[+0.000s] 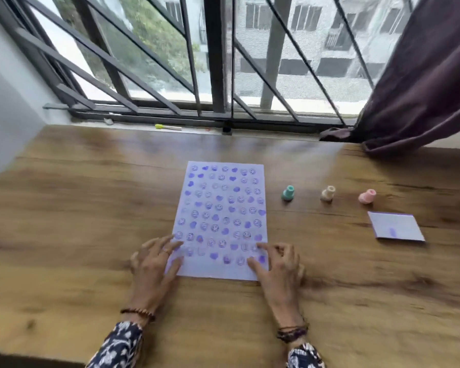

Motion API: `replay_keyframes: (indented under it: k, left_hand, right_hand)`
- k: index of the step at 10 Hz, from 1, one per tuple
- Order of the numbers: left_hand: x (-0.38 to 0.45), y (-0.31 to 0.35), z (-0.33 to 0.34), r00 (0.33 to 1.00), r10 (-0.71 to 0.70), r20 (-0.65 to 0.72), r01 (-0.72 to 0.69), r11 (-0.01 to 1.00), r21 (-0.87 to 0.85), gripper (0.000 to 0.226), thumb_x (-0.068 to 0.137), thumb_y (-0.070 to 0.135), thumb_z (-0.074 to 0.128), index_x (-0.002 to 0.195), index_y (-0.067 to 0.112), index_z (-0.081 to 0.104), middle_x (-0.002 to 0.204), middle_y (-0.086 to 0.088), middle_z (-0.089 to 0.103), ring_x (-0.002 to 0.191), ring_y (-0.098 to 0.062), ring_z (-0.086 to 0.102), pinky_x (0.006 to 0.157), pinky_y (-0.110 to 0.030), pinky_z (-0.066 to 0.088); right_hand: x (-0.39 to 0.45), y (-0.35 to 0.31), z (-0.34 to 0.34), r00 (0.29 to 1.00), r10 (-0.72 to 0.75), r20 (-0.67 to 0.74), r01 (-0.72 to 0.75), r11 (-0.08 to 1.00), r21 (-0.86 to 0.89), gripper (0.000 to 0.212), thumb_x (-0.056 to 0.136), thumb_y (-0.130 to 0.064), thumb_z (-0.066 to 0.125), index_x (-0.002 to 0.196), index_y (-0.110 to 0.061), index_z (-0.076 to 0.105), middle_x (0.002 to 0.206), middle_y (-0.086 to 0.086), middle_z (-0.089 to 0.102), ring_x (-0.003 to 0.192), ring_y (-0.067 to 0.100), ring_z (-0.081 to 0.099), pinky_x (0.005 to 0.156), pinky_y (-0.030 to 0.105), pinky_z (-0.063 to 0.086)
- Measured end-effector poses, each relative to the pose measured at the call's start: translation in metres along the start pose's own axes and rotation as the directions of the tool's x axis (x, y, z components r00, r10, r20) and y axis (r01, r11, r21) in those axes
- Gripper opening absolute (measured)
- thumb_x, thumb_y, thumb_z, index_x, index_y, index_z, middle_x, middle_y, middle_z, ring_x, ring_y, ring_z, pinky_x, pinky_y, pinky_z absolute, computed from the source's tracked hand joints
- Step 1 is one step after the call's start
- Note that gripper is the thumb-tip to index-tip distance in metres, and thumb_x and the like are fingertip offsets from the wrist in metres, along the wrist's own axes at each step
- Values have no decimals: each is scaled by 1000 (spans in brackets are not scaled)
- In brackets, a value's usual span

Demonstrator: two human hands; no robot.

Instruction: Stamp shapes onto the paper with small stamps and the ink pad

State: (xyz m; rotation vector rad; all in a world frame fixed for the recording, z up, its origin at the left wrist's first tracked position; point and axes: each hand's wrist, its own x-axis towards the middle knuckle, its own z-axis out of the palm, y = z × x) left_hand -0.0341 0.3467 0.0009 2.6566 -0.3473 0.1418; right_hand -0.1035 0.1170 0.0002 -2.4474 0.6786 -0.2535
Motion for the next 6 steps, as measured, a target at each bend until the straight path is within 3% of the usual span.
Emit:
replay_keyframes:
  k: [1,3,6]
  left_hand:
    - [0,-22,-1,996,-9,90,10,1000,-12,52,71,58,34,111,34,55,130,8,55,122,-8,26,86,-27,10]
    - [0,-28,-8,980,23,199,-10,998,-68,65,66,66,27,120,38,48,140,17,42,132,-11,26,85,-23,5]
    - [3,-34,-18,952,127,280,-94,987,-128,71,62,68,22,123,39,44,143,19,37,132,-10,25,88,-27,5]
  right_hand:
    - [0,-1,-3,997,31,65,-30,999,-9,38,72,-40,70,108,-36,62,111,3,50,108,23,45,89,38,31]
    - [-7,-9,-4,994,85,62,-84,996,-26,37,75,-36,69,111,-36,62,115,5,48,111,23,43,94,39,30]
    - [-26,-16,2,989,142,-31,-143,989,-23,36,77,-34,68,113,-34,62,118,7,50,113,26,44,95,38,32]
